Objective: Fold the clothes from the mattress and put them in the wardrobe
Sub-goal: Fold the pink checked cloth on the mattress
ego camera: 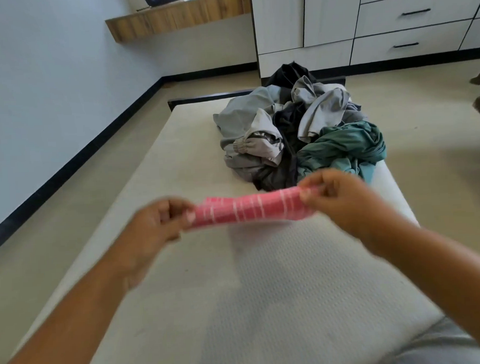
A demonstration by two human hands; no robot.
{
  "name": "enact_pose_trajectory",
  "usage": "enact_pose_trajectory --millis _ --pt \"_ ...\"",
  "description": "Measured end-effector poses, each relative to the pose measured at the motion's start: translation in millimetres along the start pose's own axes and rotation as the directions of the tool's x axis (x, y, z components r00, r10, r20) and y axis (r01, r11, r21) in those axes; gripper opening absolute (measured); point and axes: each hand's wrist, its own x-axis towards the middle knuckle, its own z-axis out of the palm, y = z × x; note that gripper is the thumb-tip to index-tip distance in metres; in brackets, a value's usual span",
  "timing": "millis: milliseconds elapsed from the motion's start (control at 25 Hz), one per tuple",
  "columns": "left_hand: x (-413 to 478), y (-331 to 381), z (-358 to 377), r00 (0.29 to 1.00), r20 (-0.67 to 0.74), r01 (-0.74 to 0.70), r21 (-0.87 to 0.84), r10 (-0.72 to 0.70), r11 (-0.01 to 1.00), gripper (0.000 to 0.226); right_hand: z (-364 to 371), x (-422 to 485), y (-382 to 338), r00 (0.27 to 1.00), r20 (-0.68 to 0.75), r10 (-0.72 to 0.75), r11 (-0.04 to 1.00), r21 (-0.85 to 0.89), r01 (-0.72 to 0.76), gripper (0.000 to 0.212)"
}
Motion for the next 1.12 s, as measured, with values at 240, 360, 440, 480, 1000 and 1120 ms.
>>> enact_pose_trajectory --millis 240,360,440,480,1000,1120 --pt "-118.6 -148.7 30.4 0.939 0.147 0.286 0.175 -0.312 0.942 0.041 77.6 -92.8 121.4 0.96 0.184 0.211 0.94 -0.309 -0.147 0.019" --pt "-128.7 -162.5 37.8 0.969 0.11 0.165 0.37 -0.22 0.914 0.055 83.3 -100.5 130.1 0.956 0.231 0.18 0.9 -0.432 -0.065 0.028" --pt "-128.5 -155.0 41.8 0.986 0.106 0.075 0.409 -0.129 0.91 0.047 84.0 -98.7 131.9 0.963 0.229 0.14 0.85 -0.527 0.002 0.035" --pt "-127.4 -150.3 42.3 0.987 0.111 0.065 0.4 -0.119 0.914 0.045 82.3 -98.0 131.7 0.965 0.229 0.129 0.837 -0.548 0.018 0.037" --pt "0.0 -113.6 62.9 0.959 -0.066 0.282 0.296 -0.275 0.913 0.044 106.9 14.5 99.6 0.961 0.055 0.27 0.925 -0.29 -0.244 0.061" --pt "18.2 -121.5 71.6 0.948 -0.139 0.312 0.231 -0.286 0.922 0.025 114.3 33.3 100.0 0.958 -0.004 0.288 0.928 -0.245 -0.28 0.035"
